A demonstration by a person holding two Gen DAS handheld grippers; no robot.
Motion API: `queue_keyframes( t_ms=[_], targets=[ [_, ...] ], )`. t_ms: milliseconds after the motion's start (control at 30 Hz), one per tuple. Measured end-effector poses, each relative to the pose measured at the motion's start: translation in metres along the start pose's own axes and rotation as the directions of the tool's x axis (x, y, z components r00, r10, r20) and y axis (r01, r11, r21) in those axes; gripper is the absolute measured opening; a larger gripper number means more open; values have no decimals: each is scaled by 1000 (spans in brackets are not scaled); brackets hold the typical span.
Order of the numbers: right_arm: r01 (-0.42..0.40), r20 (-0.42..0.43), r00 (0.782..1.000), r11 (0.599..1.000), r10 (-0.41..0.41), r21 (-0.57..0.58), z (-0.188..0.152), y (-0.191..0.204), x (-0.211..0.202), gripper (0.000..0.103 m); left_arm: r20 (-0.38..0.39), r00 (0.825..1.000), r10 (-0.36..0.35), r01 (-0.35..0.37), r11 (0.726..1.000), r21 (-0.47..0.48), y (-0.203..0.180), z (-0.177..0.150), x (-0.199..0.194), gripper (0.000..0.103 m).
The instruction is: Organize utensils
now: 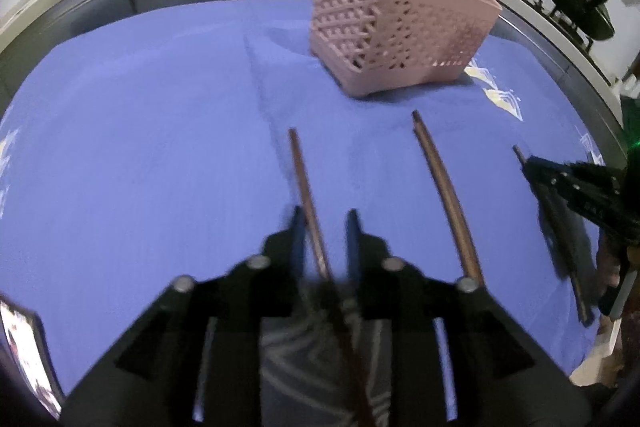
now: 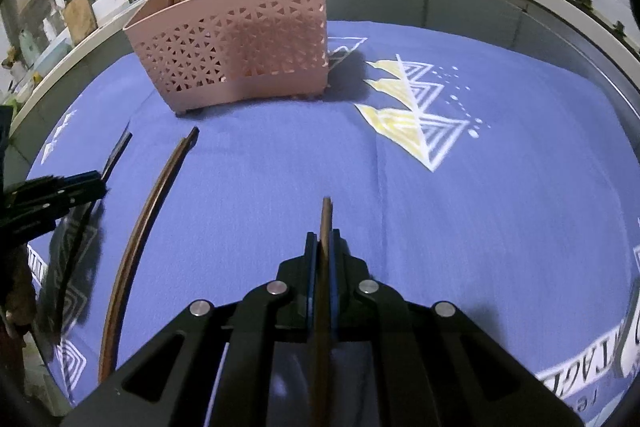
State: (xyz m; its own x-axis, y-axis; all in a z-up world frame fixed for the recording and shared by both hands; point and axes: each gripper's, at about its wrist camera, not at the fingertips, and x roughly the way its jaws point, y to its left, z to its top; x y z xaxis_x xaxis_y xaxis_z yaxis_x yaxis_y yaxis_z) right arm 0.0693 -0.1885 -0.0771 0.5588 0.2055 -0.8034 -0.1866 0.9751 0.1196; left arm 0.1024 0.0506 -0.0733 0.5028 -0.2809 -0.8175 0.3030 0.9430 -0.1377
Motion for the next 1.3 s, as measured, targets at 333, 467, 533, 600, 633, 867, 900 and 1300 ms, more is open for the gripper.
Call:
queue_keyframes(
  t_ms=[333, 467, 533, 600, 633, 867, 900, 1300],
  targets=[
    [-124, 34, 992, 992, 123, 14, 14, -1, -7, 4, -28, 996, 84, -82, 995, 60, -10, 28, 15, 5],
    [-185, 149, 972, 983, 181, 10, 15, 0, -44, 4, 64, 998, 12, -16, 999, 52, -12, 25, -23, 5],
    [-207, 213, 956, 978, 202, 1, 18, 0, -65, 4, 134, 991, -21, 13, 998, 64, -17, 25, -49, 5],
    [-218, 273, 939, 976, 212, -9, 22, 2, -87, 4, 197, 979, -52, 37, 996, 78, -23, 27, -74, 5],
    [-220, 299, 930, 976, 213, -11, 25, 3, -96, 4, 237, 969, -69, 50, 995, 85, -26, 28, -91, 5],
    [-232, 448, 866, 972, 223, -36, 43, 12, -151, 4, 363, 925, -111, 84, 992, 89, -33, 35, -141, 5],
    [-230, 458, 861, 972, 222, -40, 44, 13, -155, 4, 369, 922, -113, 86, 992, 89, -32, 35, -144, 5],
    [-249, 481, 837, 964, 261, -89, 91, 35, -179, 4, 452, 878, -158, 138, 987, 78, -26, 77, -188, 5]
  ],
)
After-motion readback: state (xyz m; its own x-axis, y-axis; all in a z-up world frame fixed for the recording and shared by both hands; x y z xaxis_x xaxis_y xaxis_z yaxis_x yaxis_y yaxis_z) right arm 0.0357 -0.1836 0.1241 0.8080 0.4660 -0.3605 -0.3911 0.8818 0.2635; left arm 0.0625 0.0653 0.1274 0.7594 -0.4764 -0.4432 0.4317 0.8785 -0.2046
